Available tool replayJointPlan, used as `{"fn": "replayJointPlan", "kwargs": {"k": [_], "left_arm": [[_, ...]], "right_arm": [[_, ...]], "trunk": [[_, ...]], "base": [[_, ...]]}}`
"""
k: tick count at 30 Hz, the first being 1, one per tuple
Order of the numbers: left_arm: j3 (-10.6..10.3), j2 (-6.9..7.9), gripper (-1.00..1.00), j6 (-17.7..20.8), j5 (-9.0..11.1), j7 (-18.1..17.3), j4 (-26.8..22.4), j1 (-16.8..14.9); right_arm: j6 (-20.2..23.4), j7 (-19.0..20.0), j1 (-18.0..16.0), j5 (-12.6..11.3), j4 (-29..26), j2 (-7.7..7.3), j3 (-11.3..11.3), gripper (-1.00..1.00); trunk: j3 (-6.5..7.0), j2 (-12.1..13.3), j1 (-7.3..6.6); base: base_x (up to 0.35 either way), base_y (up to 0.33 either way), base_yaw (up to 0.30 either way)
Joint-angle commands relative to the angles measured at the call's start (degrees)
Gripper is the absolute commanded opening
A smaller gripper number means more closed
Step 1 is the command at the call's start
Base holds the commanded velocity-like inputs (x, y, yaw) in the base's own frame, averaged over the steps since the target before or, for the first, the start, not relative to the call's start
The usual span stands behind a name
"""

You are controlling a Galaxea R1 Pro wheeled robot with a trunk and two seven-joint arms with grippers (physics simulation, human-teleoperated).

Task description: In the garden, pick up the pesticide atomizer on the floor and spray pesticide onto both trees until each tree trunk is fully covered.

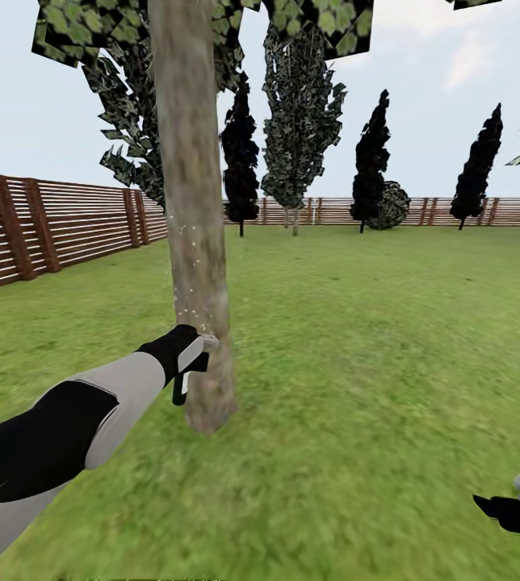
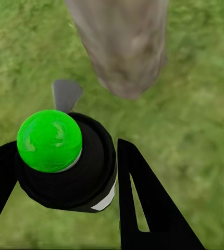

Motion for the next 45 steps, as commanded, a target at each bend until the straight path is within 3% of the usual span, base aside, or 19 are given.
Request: {"fn": "replayJointPlan", "kwargs": {"k": [1,15,34,39,45], "left_arm": [[-0.1,0.00,-1.00,0.0,-0.1,0.0,0.0,0.0],[-0.1,0.00,-1.00,0.0,-0.1,0.0,0.0,0.0],[-0.1,0.00,-1.00,0.0,-0.1,0.1,0.0,0.0],[-0.1,0.00,-1.00,0.0,3.5,0.1,0.0,0.0],[-0.1,0.00,-1.00,0.0,3.9,0.1,0.0,0.0]], "right_arm": [[0.0,0.0,0.0,0.0,0.0,0.00,0.0,1.00],[0.0,0.0,0.0,0.0,0.0,0.00,0.0,1.00],[0.0,0.0,0.0,0.0,0.0,0.00,0.0,1.00],[0.0,0.0,0.0,0.0,0.0,0.00,0.0,1.00],[0.0,0.0,0.0,0.0,0.0,0.00,0.0,1.00]], "trunk": [[0.00,0.0,0.00],[0.00,0.0,0.00],[0.00,0.0,0.00],[0.00,0.0,0.00],[0.00,0.0,0.00]], "base": [[0.035,-0.320,0.254],[0.094,-0.320,0.124],[0.027,-0.322,0.239],[0.000,-0.332,0.026],[0.000,-0.334,0.219]]}}
